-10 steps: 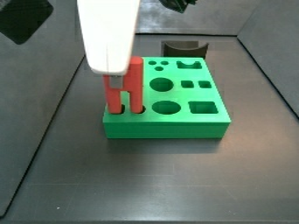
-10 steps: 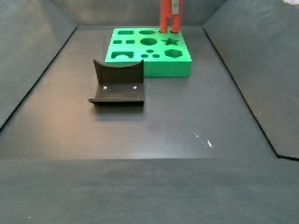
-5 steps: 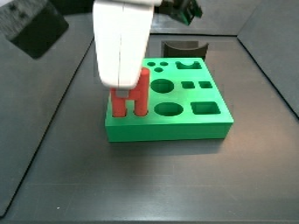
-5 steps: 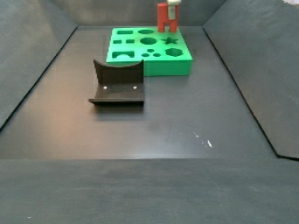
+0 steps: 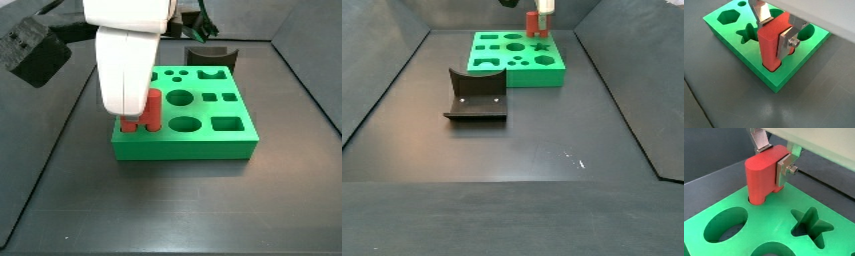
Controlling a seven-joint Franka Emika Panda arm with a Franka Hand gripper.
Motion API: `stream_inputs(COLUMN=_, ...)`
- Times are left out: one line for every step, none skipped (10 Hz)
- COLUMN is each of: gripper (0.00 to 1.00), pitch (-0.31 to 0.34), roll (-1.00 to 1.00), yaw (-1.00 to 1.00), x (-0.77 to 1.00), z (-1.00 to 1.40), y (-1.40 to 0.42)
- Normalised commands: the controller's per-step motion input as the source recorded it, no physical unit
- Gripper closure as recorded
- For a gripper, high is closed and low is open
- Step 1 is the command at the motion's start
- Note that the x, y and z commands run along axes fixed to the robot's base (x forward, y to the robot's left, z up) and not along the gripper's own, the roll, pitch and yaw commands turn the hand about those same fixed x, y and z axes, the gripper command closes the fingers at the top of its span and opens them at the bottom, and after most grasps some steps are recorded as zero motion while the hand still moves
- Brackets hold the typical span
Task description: Insert the square-circle object.
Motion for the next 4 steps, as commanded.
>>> stream_inputs(gripper=1.0, pitch=-0.116, roll=0.0, yaw=0.0, x=-0.06, z=-0.35, y=-0.01)
stream_inputs(gripper=1.0, pitch=-0.163, roll=-0.05, yaw=0.0, x=-0.02, z=-0.27, y=0.0)
stream_inputs(gripper=1.0, pitch=-0.1, roll=-0.1, yaw=0.0, x=0.0, z=-0.2, y=0.0)
stream_inputs(gripper=1.0, pitch=0.0, roll=0.02, yaw=0.0, x=0.0, z=0.0, y=0.0)
